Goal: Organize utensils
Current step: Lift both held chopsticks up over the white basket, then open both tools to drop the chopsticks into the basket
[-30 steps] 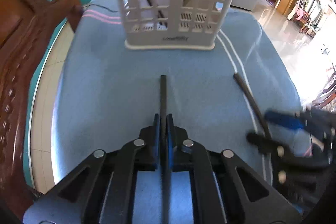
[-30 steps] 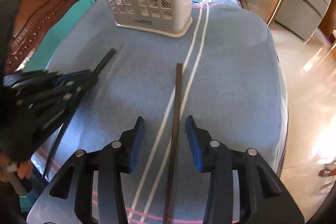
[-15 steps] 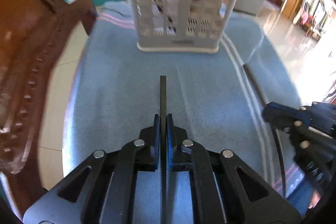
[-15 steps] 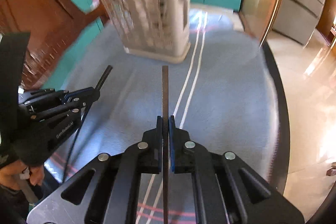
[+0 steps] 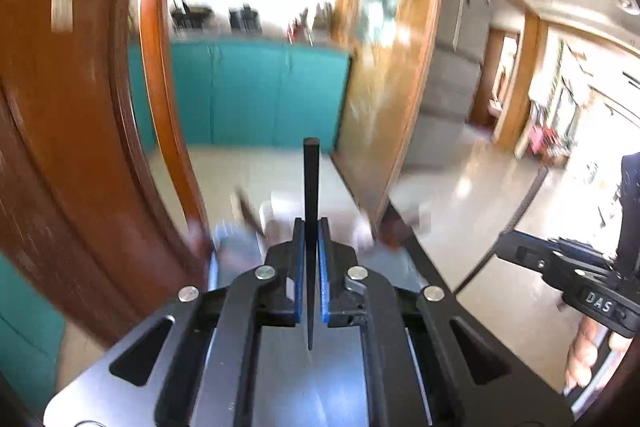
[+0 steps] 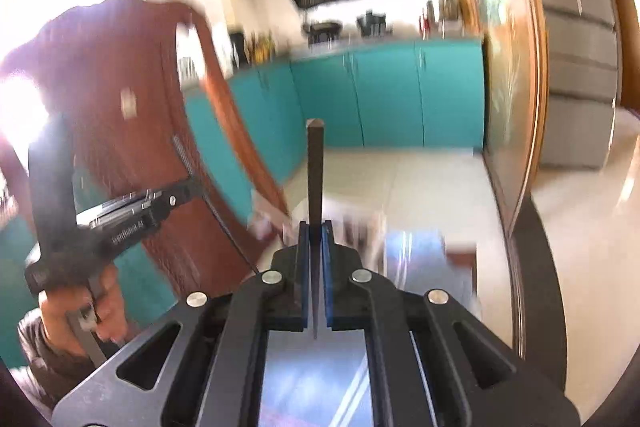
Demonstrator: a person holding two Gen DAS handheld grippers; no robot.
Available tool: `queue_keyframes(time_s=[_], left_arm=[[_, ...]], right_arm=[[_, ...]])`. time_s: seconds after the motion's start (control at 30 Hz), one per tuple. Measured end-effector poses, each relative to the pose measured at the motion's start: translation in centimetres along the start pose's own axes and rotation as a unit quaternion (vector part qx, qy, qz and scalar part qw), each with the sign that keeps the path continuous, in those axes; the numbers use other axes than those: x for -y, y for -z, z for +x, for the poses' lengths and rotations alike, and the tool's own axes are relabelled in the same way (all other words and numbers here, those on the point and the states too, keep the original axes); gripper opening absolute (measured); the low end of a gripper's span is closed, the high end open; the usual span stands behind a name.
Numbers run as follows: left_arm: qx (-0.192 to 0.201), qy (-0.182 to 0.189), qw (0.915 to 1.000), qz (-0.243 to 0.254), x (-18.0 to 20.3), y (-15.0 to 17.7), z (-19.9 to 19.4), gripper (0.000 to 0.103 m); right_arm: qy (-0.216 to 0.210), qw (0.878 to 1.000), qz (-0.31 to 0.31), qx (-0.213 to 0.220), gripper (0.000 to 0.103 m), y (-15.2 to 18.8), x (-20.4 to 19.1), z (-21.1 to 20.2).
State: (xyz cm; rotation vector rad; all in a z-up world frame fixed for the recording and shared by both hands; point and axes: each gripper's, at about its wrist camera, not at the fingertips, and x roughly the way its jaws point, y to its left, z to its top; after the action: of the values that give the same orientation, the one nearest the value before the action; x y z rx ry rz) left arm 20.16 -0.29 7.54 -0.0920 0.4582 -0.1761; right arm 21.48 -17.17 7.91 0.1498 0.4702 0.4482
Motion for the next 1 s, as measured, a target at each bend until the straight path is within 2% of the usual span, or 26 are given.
queue_keyframes(time_s=[0.1, 0.17, 0.2, 0.27, 0.4, 0.47, 0.57, 0.7, 0.77, 0.8, 0.9, 0.97, 1.0], left_arm=[[0.050, -0.020, 0.9985, -0.013, 0.0, -4.4, 0.0, 0.007], [0.079, -0.040, 0.9959, -0.020, 0.1, -6.4, 0.3, 0.007], [0.085, -0.043, 0.9952, -0.022, 0.2, -6.8, 0.5, 0.007], [0.095, -0.056, 0.9935, -0.027, 0.2, -7.6, 2.2, 0.007], [0.056, -0.064, 0.9958, -0.035, -0.3, -6.6, 7.4, 0.007], [0.031, -0.073, 0.9962, -0.035, -0.8, -5.1, 9.8, 0.007], [0.003, -0.073, 0.9965, -0.040, -1.4, -3.2, 11.7, 0.007], [-0.017, -0.071, 0.9965, -0.040, -1.6, -2.1, 12.7, 0.007], [-0.017, -0.071, 0.9968, -0.035, -1.7, -2.2, 12.8, 0.008], [-0.014, -0.071, 0.9969, -0.031, -1.6, -2.3, 12.6, 0.008], [-0.002, -0.068, 0.9973, -0.026, -1.4, -2.3, 11.7, 0.011], [0.006, -0.065, 0.9975, -0.025, -1.2, -1.8, 10.0, 0.019], [0.009, -0.064, 0.9977, -0.022, -1.0, -1.4, 9.0, 0.023]], right_arm=[[0.011, 0.998, 0.008, 0.056, 0.006, -4.1, 0.1, 0.8], [0.019, 0.996, 0.008, 0.088, 0.006, -5.6, 0.8, 1.4], [0.030, 0.995, 0.003, 0.095, 0.006, -6.1, 0.8, 2.1], [0.055, 0.995, -0.010, 0.083, 0.006, -6.3, 1.2, 4.6], [0.072, 0.997, -0.021, 0.034, 0.006, -4.7, 1.6, 9.5], [0.071, 0.997, -0.016, 0.010, 0.006, -3.6, 2.2, 11.6], [0.068, 0.998, -0.011, -0.009, 0.006, -2.6, 2.3, 12.6], [0.076, 0.997, -0.018, -0.022, 0.008, -2.1, 2.2, 13.5], [0.076, 0.997, -0.019, -0.017, 0.013, -2.2, 1.9, 13.2], [0.075, 0.997, -0.019, -0.015, 0.019, -2.3, 1.8, 12.8], [0.071, 0.997, -0.014, 0.008, 0.025, -2.5, 1.6, 10.4], [0.065, 0.997, -0.015, 0.033, 0.037, -2.2, 1.2, 7.5], [0.064, 0.997, -0.016, 0.048, 0.051, -1.7, 1.1, 5.7]])
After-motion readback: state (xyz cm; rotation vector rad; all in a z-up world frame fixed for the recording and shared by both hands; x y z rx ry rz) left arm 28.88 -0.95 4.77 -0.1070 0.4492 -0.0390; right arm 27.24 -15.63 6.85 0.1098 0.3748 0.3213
